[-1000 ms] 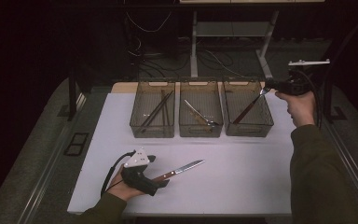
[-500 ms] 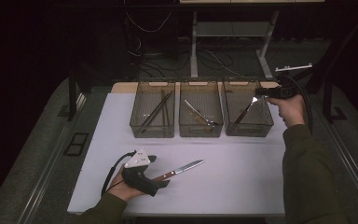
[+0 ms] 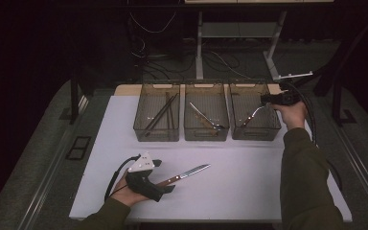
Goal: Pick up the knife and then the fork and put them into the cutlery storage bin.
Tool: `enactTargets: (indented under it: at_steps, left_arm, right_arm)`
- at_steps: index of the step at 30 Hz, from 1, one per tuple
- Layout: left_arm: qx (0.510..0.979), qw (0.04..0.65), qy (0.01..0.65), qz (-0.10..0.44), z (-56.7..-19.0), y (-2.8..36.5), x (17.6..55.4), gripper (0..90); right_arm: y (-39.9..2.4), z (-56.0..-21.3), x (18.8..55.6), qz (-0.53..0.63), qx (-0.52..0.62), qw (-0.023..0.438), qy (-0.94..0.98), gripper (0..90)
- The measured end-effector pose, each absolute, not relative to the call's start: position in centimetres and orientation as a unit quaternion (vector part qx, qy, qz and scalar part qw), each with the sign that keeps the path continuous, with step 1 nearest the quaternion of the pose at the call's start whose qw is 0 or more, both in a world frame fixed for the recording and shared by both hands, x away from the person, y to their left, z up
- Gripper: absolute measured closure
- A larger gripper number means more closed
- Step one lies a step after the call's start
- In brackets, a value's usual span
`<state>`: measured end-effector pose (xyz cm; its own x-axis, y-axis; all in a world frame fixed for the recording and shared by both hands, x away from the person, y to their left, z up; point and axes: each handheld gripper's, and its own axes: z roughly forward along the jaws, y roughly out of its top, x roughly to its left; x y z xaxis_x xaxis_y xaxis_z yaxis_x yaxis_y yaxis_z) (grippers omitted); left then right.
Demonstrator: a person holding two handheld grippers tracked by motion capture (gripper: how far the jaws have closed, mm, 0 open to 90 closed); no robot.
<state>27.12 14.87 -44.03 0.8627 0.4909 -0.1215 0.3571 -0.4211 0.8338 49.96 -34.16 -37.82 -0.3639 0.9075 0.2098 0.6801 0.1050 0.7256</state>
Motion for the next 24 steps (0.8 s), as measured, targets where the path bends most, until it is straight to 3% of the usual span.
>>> enactTargets:
  at_steps: [7,17,24]
  left_arm:
    - [0.84,0.475,0.251,0.072,-44.0,14.9,27.1,0.0]
    - [0.84,0.474,0.253,0.073,-44.0,14.8,27.1,0.0]
    - [0.844,0.465,0.255,0.082,-43.9,14.8,27.2,0.0]
  right_arm:
    - [-34.2,-38.2,49.8,0.366,0.558,0.192,0.72,38.6]
    - [-34.5,-37.3,48.4,0.401,0.535,0.194,0.718,30.5]
    - [-33.2,-36.3,44.9,0.431,0.497,0.191,0.729,25.3]
